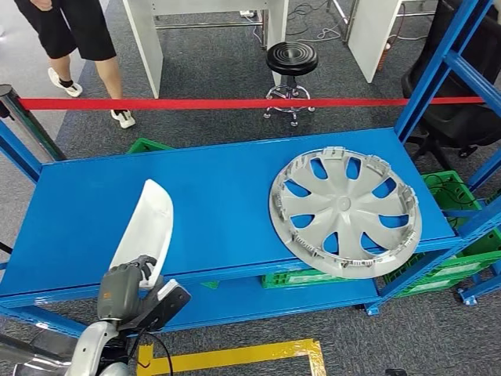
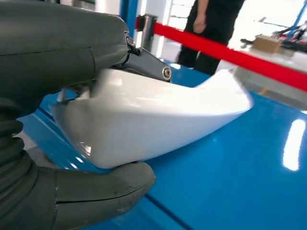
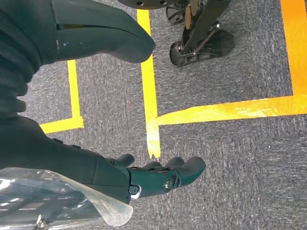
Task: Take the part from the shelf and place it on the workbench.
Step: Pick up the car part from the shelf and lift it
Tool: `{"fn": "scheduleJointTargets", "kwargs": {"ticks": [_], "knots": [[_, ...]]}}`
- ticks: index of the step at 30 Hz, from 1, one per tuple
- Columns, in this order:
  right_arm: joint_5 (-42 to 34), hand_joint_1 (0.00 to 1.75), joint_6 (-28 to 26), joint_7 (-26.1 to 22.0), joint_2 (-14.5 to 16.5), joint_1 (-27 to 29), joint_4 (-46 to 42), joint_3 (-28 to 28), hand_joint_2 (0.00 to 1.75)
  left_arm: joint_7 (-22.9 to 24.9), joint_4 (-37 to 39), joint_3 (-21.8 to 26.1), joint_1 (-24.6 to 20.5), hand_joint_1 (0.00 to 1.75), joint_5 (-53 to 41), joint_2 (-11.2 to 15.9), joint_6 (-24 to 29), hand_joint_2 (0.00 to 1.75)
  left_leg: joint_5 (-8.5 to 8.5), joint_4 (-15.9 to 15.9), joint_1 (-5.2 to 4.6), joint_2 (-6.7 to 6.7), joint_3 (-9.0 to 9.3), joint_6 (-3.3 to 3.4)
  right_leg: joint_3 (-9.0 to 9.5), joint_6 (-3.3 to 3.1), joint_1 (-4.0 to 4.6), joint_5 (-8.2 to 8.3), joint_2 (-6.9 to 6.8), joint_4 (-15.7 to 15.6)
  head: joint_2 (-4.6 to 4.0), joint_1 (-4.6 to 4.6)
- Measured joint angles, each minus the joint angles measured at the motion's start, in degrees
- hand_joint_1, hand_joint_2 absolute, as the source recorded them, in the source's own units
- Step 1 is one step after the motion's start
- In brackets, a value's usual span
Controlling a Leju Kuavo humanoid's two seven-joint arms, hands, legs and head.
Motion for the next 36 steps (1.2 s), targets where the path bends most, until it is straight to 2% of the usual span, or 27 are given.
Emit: {"fn": "scheduleJointTargets", "kwargs": {"ticks": [15,26,32,34,35,36], "knots": [[0.82,0.0,0.06,-0.57,0.0,-0.05,0.08,0.0,1.75,-2.83,-0.59,0.12,0.21,1.73,2.89,0.11,1.96,1.75,0.0,0.0,0.0,-0.01,-0.01,0.0,0.0,0.0,0.0,0.0,0.0,0.0,0.0,-0.01],[-0.11,0.0,-0.62,-0.56,0.0,0.21,0.08,0.02,1.75,-11.5,-4.72,1.49,2.0,1.73,16.16,-0.14,5.98,1.75,0.0,0.0,0.0,0.0,-0.02,0.0,-0.02,0.0,0.0,0.0,0.0,0.0,0.0,-0.02],[-1.19,0.0,-1.69,-0.5,0.14,1.1,0.05,0.61,1.75,-18.72,-8.01,2.96,3.32,1.73,28.34,-0.53,10.24,1.75,-0.29,0.46,-0.22,-0.05,-0.1,0.52,0.06,0.33,-0.19,0.08,0.0,-0.18,0.0,-0.03],[-1.3,0.0,-1.91,-0.52,0.27,1.45,-0.07,0.86,1.75,-20.8,-9.54,3.46,3.82,1.73,30.85,-0.58,11.39,1.75,0.08,-0.05,-0.07,0.04,0.11,0.93,0.07,0.62,-0.21,-0.02,-0.04,-0.23,0.0,-0.03],[-1.3,0.0,-1.97,-0.58,0.31,1.6,-0.15,0.97,1.75,-21.54,-10.23,3.65,4.02,1.73,31.7,-0.63,11.78,1.75,0.43,-0.54,0.08,0.15,0.36,1.18,-0.08,0.79,-0.18,-0.52,-0.29,0.11,0.0,0.02],[-1.23,0.0,-1.97,-0.71,0.33,1.7,-0.22,1.07,1.75,-22.21,-10.9,3.86,4.22,1.73,32.52,-0.7,12.14,1.75,0.8,-1.02,0.26,0.28,0.58,1.44,-0.64,0.98,-0.15,-1.74,-0.64,1.43,0.0,0.11]]}}
